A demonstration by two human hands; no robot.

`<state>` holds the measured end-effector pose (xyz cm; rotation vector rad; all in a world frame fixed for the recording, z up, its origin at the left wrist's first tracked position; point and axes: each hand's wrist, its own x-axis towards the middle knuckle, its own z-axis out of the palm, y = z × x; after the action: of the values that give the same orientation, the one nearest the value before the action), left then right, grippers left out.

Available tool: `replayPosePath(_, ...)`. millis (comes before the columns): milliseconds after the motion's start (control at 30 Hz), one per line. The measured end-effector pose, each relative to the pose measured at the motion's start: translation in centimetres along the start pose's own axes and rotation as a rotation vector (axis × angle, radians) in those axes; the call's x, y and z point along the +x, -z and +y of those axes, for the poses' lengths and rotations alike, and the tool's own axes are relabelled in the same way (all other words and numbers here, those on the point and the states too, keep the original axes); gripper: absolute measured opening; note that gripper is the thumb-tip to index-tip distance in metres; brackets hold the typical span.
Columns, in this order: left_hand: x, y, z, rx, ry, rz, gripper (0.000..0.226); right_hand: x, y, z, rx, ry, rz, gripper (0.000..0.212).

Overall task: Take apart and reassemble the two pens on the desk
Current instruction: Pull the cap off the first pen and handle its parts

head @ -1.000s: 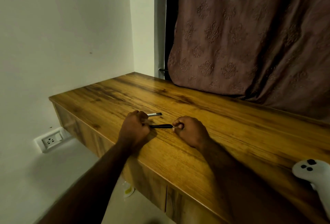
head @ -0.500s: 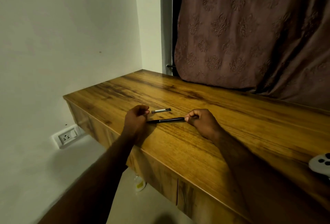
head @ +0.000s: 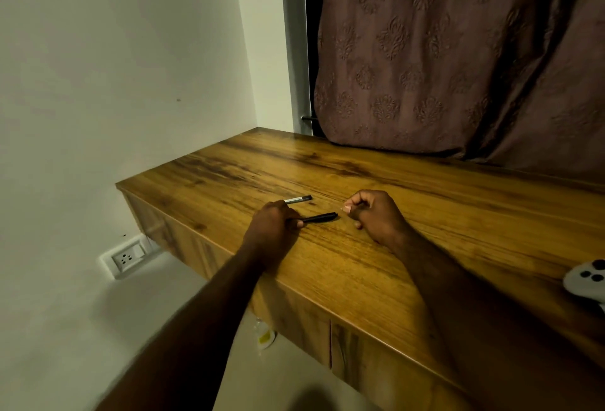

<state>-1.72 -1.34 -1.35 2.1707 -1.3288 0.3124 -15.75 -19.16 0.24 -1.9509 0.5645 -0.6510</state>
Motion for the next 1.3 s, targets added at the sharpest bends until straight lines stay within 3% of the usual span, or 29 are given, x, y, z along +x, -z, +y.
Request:
replayPosePath(133, 0.1, -0.1, 0.1, -0.009, 0.005, -0.007, 0.019, 0.5, 1.7, 0.6, 0.084, -0.064, 0.109, 0.017)
replayPosePath(233, 0.2, -0.3, -0.1, 0.007, -0.023, -0.022, 0.016, 1.2, 3.3, 1.9, -0.170, -0.016, 0.226, 0.021)
replayPosePath(500, 0.2, -0.4, -0.4, 0.010, -0.019, -0.021, 0.023, 1.7, 2.7, 2.4, -0.455, -0.074, 0.168, 0.015)
replayPosePath(1100, 0.1, -0.4, 0.3, 0.004, 0.046, -0.004, 0.025, 2.0, 2.8, 2.5, -0.421, -0.116, 0.161, 0.008)
replayPosePath(1300, 0.1, -0.4, 0.4, 0.011, 0.056, 0.010, 0.012, 1.9, 3.3, 3.1, -0.333, -0.104, 0.147, 0.011)
